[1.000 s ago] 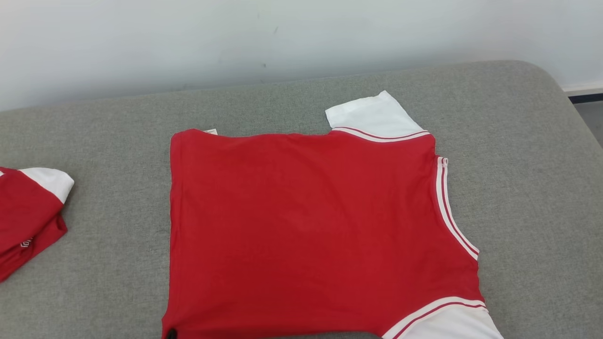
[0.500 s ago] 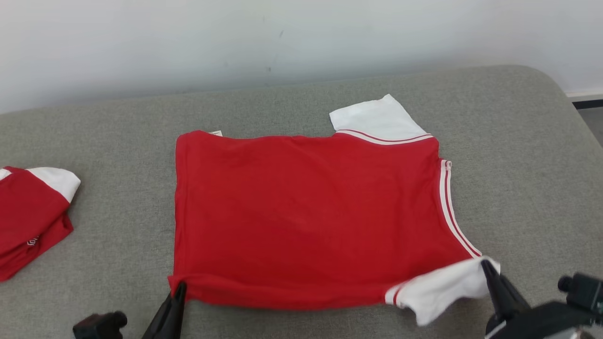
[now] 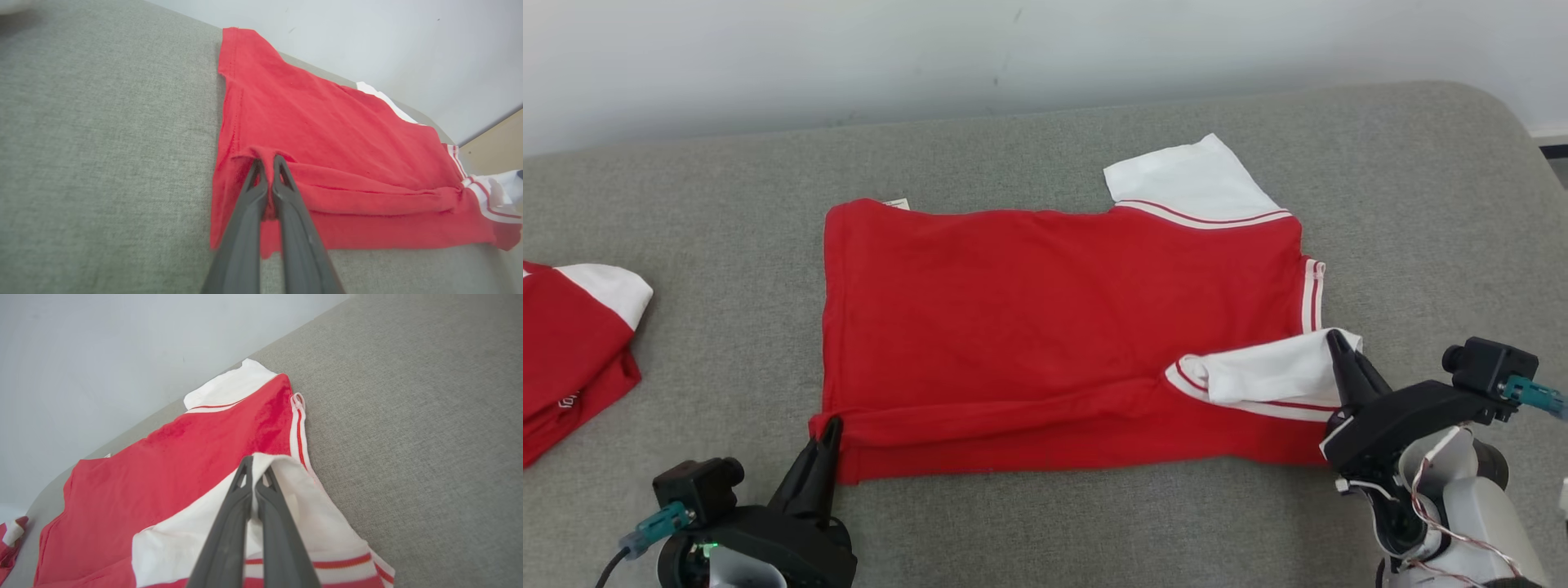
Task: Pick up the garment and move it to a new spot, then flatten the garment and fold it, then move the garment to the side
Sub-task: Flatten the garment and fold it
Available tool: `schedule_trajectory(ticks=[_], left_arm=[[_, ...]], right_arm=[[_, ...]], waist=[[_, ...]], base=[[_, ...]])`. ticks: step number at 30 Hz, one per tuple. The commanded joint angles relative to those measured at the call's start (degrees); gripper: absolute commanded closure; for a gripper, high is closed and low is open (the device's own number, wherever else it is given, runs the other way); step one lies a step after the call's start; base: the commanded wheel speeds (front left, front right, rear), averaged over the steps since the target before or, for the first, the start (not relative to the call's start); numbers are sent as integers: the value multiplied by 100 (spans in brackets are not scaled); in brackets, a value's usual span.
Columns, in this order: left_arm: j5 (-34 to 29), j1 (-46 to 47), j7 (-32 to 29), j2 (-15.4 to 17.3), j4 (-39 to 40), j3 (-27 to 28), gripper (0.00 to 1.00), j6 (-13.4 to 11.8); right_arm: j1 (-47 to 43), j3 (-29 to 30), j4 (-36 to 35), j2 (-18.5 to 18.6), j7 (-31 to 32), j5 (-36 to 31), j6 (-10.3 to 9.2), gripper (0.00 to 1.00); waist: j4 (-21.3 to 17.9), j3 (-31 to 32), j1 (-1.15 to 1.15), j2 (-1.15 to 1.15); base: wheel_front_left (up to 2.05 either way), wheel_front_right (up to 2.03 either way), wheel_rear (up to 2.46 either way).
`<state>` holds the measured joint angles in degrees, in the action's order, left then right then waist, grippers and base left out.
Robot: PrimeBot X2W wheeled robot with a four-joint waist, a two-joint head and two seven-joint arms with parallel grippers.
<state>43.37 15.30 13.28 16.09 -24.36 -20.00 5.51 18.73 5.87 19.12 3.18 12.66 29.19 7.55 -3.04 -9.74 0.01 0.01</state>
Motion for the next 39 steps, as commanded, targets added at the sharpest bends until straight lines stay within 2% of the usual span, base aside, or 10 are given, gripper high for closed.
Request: schedule_trajectory(ticks=[1,2,9,12,17,22,32,37,38,39], left_arm=[[0,104,50,-26,-112,5,58,-2],[-27,128,63,-45,-196,-3,0,7],[-369,-12,178,-107,-393,22,0,22],[-546,-242,192,-96,-350,-10,0,0],[-713,-648,196,-170,-362,-45,0,-35],[-860,-714,191,-193,-403,16,0,-97],[-1421,-197,187,-100,-754,52,0,-245],[-1539,31,188,-193,-1200,-8,0,-182],[-1554,87,187,-207,-1276,-6,14,-156],[-1560,129,187,-227,-1353,11,52,-153]], right_arm=[[104,-40,180,6,-138,24,-13,33],[152,-95,311,1,-210,49,-13,0],[-208,-497,645,445,-858,55,-13,0],[-572,-669,588,766,-995,4,-13,0],[-1128,-737,539,967,-1036,159,-13,0],[-1194,-726,614,943,-1103,139,-13,0],[-738,-945,1103,781,-1317,-337,-13,0],[-515,-991,1517,671,-1442,-464,-13,0],[-472,-1007,1604,648,-1473,-479,-13,0],[-434,-1029,1685,631,-1488,-494,-13,3]], waist=[[-22,31,-1,-1],[-29,54,-1,-1],[-10,299,-1,-1],[10,432,-1,-1],[-19,535,-1,-1],[-70,489,-1,-1],[-100,247,-1,-1],[-95,177,-1,-1],[-91,166,-1,-1],[-91,155,-1,-1]], base=[[0,0,0],[0,0,0],[0,0,0],[0,0,0],[0,0,0],[0,0,0],[0,0,0],[0,0,0],[0,0,0],[0,0,0]])
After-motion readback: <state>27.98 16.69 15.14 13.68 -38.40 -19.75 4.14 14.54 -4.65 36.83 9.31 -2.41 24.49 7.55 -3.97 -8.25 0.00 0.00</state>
